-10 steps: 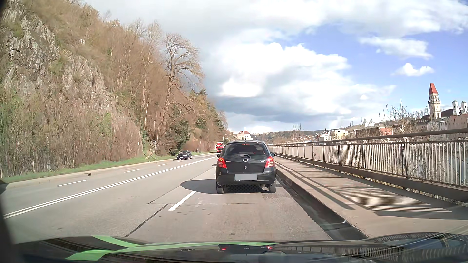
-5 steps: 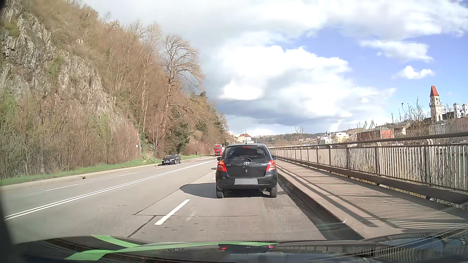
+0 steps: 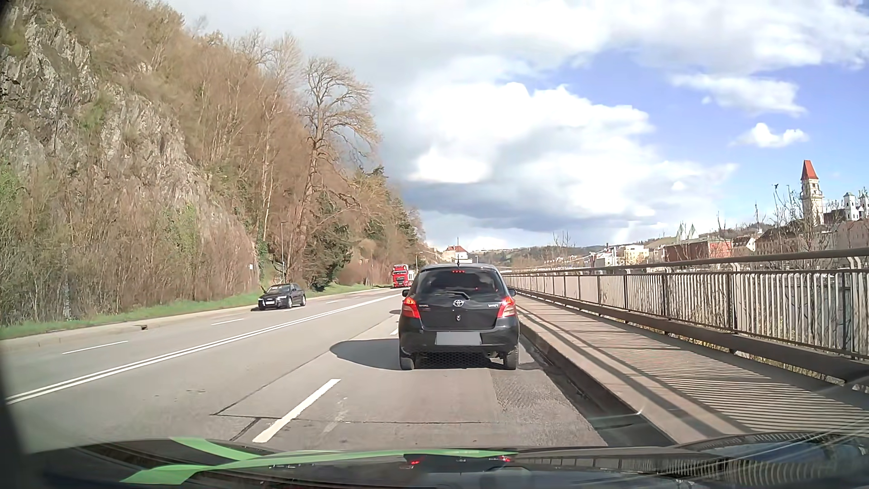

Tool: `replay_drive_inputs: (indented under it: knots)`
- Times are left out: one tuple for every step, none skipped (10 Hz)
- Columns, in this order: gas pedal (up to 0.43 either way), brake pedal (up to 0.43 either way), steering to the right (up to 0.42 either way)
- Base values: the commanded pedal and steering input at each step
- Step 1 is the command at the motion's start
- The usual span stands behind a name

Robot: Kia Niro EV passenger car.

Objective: Follow the waypoints while adhering to traffic rules and regulations

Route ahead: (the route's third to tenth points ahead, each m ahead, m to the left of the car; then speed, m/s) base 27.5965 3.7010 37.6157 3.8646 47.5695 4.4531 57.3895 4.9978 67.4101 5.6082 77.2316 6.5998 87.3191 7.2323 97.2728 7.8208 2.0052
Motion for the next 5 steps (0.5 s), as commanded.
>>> replay_drive_inputs:
  knots:
    - [0.000, 0.049, -0.012]
    - [0.000, 0.055, -0.012]
    - [0.000, 0.061, -0.012]
    - [0.000, 0.061, -0.010]
    - [0.000, 0.067, -0.008]
